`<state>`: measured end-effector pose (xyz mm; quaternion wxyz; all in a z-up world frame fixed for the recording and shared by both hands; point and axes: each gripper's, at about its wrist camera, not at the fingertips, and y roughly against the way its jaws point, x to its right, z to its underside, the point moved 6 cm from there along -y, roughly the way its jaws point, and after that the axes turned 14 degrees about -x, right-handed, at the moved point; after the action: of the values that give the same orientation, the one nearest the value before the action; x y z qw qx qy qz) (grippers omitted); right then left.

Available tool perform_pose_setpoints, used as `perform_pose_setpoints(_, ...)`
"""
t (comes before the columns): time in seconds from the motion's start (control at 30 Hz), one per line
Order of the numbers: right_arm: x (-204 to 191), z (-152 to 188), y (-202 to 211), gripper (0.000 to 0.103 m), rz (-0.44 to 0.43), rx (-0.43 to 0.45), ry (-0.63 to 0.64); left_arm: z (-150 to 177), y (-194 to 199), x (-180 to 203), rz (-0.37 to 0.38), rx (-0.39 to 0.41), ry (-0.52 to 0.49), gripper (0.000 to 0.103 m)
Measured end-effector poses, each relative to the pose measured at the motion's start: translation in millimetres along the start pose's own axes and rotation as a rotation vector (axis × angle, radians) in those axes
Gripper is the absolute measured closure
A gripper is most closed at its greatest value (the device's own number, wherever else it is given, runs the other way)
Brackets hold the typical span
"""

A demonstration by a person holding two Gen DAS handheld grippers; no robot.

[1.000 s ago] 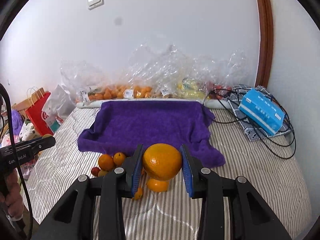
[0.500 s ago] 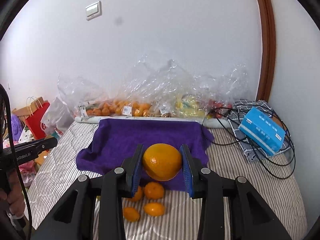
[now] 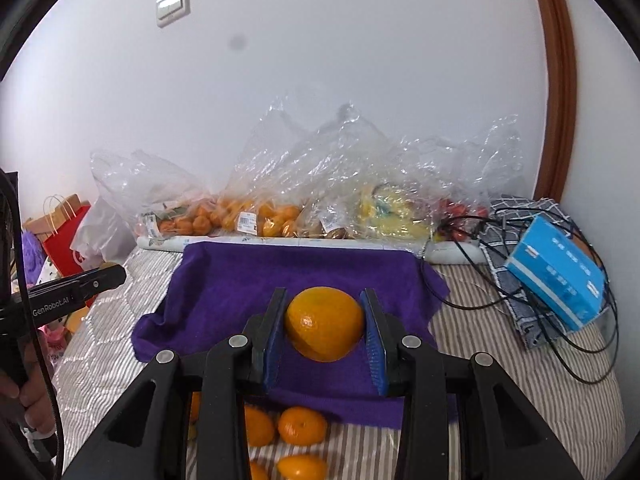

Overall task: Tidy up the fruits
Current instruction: 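Lift the orange with the right tool while the left tool carries the greenish fruit over the towel, then open the right tool over the towel while the left tool releases the greenish fruit onto it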

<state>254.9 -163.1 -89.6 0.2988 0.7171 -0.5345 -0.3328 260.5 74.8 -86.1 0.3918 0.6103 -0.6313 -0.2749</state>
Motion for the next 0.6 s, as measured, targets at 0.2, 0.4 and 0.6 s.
perform_pose_setpoints(0.2,5,-14,-35,0.067,-0.013,-0.030,0.010,-12,-34,3,0.007,-0.020,0.004,0.076)
perform_pose_setpoints(0.4,19,-12,-74,0.067,-0.024,-0.087,-0.018,-12,-69,1,-0.001,-0.056,-0.001,0.076)
perform_pose_setpoints(0.6,32,-2,-104,0.067,-0.019,-0.158,-0.049,-3,-98,0,0.004,-0.113,-0.009,0.076)
